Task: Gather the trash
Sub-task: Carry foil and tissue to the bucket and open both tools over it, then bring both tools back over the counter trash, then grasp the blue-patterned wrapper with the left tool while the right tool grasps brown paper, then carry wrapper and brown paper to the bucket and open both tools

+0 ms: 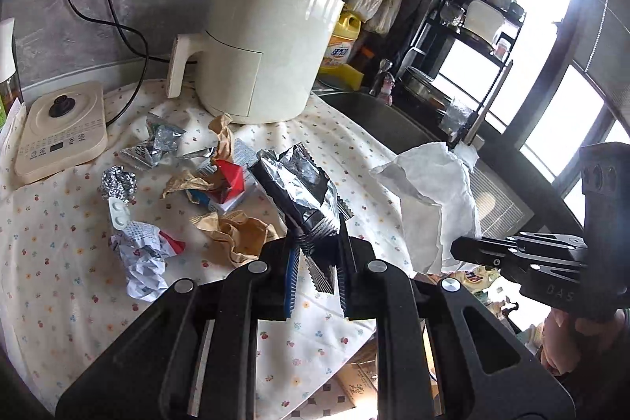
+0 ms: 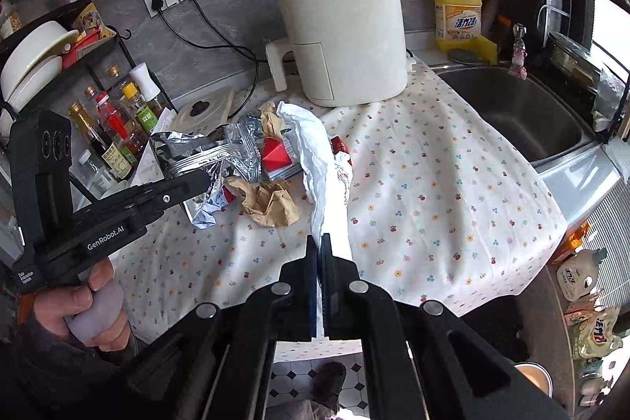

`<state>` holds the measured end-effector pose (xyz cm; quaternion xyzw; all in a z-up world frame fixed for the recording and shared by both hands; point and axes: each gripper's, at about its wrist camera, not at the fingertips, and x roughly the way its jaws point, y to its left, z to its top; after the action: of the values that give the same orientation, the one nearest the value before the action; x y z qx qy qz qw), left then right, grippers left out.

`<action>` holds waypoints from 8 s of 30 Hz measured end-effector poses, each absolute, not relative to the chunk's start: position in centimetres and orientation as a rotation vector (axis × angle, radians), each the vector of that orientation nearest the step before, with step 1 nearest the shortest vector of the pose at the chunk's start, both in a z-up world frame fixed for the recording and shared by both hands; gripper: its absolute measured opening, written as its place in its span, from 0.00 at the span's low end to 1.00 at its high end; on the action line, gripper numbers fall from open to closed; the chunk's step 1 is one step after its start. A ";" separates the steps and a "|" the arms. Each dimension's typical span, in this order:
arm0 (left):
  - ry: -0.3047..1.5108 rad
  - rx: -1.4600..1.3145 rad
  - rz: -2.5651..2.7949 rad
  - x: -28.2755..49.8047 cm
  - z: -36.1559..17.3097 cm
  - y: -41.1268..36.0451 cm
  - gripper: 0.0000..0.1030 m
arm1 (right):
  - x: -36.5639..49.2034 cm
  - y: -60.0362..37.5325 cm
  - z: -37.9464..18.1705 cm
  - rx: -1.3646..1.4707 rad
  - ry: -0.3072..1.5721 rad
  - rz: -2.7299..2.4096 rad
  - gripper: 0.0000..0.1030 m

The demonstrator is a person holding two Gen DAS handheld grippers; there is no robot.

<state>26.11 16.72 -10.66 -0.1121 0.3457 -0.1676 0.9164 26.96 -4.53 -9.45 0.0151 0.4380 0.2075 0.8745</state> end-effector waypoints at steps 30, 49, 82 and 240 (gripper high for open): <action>0.963 -0.098 -0.584 17.7 -20.8 -16.3 0.16 | 12.0 -38.6 -25.0 0.200 1.242 0.048 0.06; 1.152 0.004 -0.734 17.4 -29.1 -25.1 0.17 | 6.5 -45.5 -25.8 0.225 1.235 -0.190 0.73; 0.854 -0.097 -0.409 20.1 -16.3 -7.8 0.86 | 13.2 -36.1 -15.7 0.239 0.959 -0.052 0.92; 0.948 -0.135 -0.330 15.4 -20.7 -10.0 0.31 | 12.9 -37.1 -23.2 0.217 1.153 0.044 0.57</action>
<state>15.41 -10.02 -20.73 -0.0646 0.4539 -0.1582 0.8745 12.94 -37.12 -23.22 0.1025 0.5439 0.0206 0.8326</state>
